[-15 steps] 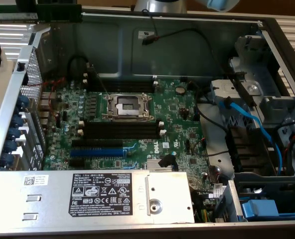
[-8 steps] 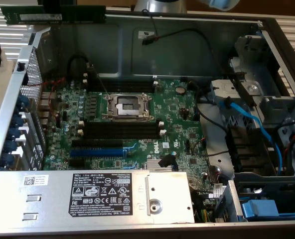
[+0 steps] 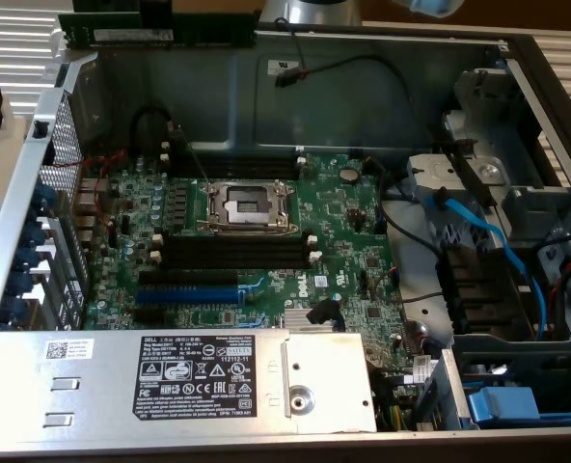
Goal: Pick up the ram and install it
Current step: 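Pick up the ram and move it above insertion slot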
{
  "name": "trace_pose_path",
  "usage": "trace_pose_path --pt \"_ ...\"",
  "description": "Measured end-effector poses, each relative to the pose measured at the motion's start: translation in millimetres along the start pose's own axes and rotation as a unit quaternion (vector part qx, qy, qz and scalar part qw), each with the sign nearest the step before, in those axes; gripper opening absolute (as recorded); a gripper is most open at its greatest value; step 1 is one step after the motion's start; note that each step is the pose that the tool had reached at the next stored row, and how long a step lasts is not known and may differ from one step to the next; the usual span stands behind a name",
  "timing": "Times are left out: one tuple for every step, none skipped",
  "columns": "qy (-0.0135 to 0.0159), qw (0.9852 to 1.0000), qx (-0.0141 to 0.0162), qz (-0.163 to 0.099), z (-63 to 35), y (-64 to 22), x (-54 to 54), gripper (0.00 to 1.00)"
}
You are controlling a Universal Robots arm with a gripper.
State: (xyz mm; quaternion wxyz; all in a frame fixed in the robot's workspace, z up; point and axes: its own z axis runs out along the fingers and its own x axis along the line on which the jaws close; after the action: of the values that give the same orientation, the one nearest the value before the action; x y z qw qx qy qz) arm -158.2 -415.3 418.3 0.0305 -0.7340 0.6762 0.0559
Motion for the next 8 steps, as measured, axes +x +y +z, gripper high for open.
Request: trace_pose_path --pt "0.0000 1.0000 0.0000 0.000 -0.2 -4.6 0.4 0.12" --pt "0.0000 1.0000 0.0000 0.000 -0.3 -9.0 0.7 0.12" --pt "0.0000 1.0000 0.0000 0.000 -0.5 -13.5 1.1 0.12" --pt "0.0000 1.0000 0.0000 0.000 -0.7 -18.0 1.4 0.12" --pt "-0.0001 1.0000 0.0000 0.000 -0.9 -22.8 1.9 0.12" --pt "-0.0001 1.0000 -0.0001 0.000 -1.1 -26.5 2.5 0.12" --pt "0.0000 1.0000 -0.0001 0.000 -1.4 -29.8 3.4 0.12" --pt "0.0000 1.0000 -0.0001 0.000 -1.6 -32.8 4.3 0.12"
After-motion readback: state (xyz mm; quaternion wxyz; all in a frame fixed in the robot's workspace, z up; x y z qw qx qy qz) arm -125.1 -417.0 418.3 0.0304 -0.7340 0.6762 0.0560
